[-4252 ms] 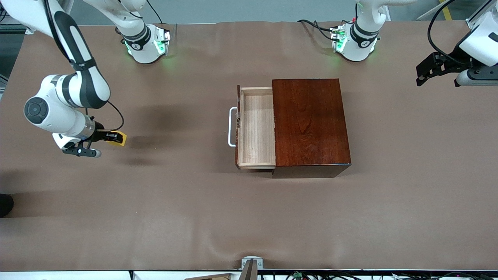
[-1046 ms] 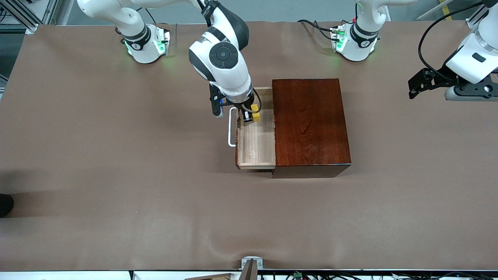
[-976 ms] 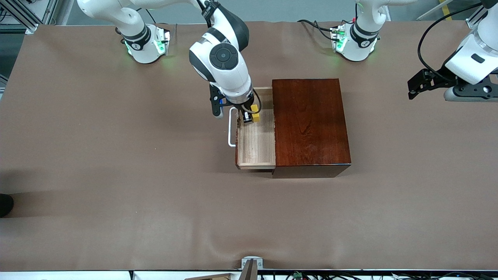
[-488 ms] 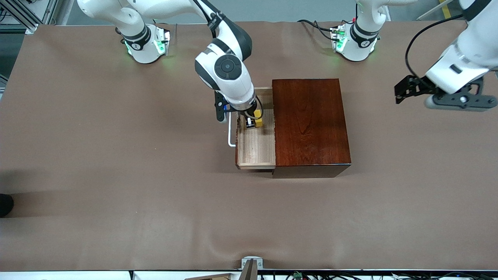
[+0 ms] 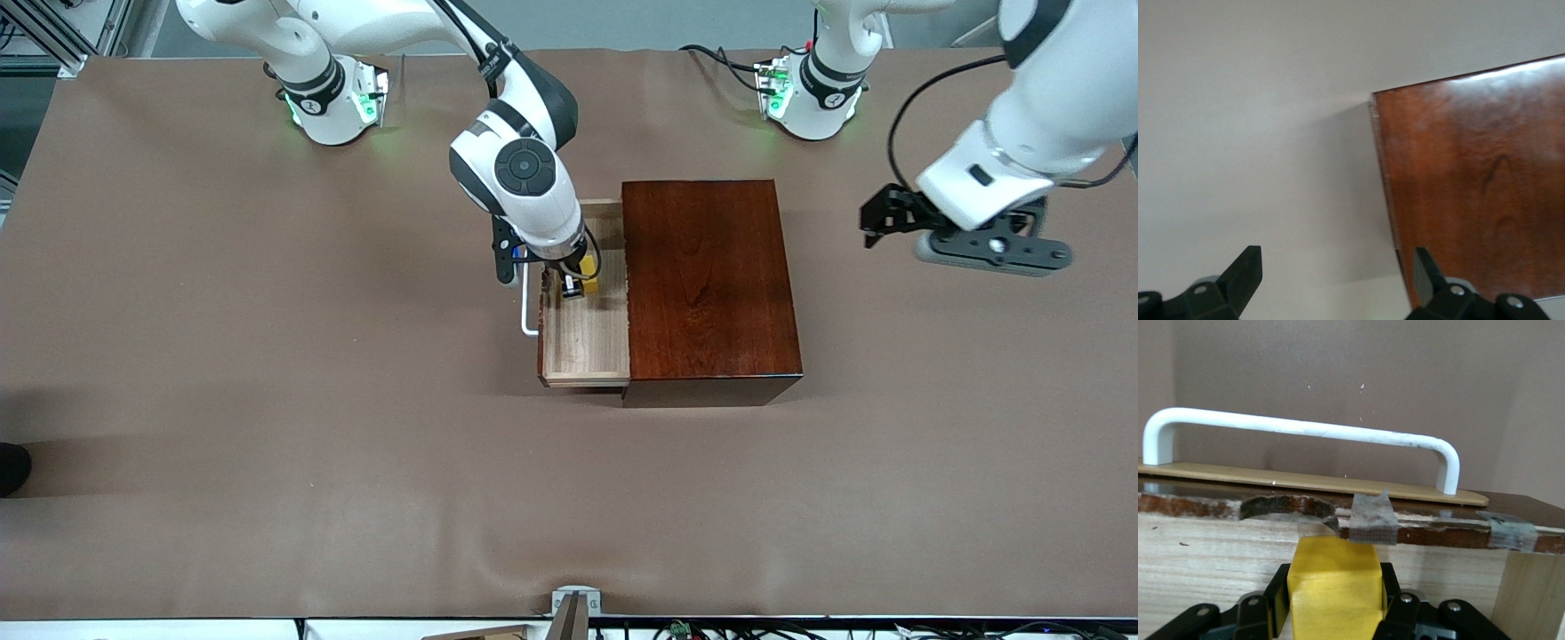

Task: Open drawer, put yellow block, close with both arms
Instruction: 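Open the right gripper to drop the cube while the left gripper reaches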

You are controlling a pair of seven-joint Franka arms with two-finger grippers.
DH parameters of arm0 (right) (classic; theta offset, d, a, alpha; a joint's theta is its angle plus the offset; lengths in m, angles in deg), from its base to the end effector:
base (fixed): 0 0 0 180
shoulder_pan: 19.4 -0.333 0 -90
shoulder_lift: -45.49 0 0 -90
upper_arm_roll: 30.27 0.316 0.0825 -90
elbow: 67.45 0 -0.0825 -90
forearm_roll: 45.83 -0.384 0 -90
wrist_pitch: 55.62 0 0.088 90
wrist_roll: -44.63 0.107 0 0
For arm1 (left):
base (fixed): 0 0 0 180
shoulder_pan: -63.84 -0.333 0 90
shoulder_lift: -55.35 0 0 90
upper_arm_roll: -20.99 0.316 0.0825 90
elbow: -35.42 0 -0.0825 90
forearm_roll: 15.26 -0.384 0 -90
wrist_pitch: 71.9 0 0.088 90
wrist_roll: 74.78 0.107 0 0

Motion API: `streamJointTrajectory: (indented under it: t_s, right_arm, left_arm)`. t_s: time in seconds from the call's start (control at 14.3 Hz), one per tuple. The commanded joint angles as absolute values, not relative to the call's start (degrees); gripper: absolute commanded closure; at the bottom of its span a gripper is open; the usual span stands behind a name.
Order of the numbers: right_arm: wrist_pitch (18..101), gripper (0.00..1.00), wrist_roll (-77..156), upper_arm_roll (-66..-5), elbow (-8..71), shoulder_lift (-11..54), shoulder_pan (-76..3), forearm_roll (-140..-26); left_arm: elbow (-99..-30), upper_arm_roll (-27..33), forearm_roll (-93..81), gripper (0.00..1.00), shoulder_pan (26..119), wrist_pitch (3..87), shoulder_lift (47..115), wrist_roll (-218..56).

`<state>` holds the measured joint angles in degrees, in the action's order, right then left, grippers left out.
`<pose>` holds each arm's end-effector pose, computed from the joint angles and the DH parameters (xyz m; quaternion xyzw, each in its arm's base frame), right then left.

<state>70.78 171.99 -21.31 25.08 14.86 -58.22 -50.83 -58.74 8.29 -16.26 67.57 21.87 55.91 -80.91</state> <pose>0.4737 0.5053 0.3241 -0.7418 0.6656 0.0738 0.0339 0.5390 -0.1565 0.5905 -0.9958 0.0904 0.0065 0.0091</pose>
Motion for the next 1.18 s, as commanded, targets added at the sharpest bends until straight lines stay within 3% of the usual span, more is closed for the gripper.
streamJointTrajectory:
  t_s: [0.0,0.28,0.56,1.12]
  right_arm:
    - [69.5,0.0,173.5,-21.7,22.3,14.6,-58.3,-51.2]
    - [59.6,0.0,172.7,-22.1,14.9,14.6,-57.1,-51.3]
    - [57.9,0.0,172.2,-22.1,11.7,15.3,-55.0,-51.0]
    - [47.7,0.0,160.4,-21.8,4.9,17.4,-48.1,-51.6]
  left_arm:
    - [-57.2,3.3,-16.0,0.0,68.6,20.4,57.1,-91.7]
    - [-57.9,-4.6,-16.0,0.0,68.6,19.2,58.2,-102.9]
    - [-57.7,-11.0,-15.8,0.0,70.2,19.9,61.3,-117.6]
    - [-56.7,-11.4,-20.5,0.0,80.4,28.7,68.7,-139.9]
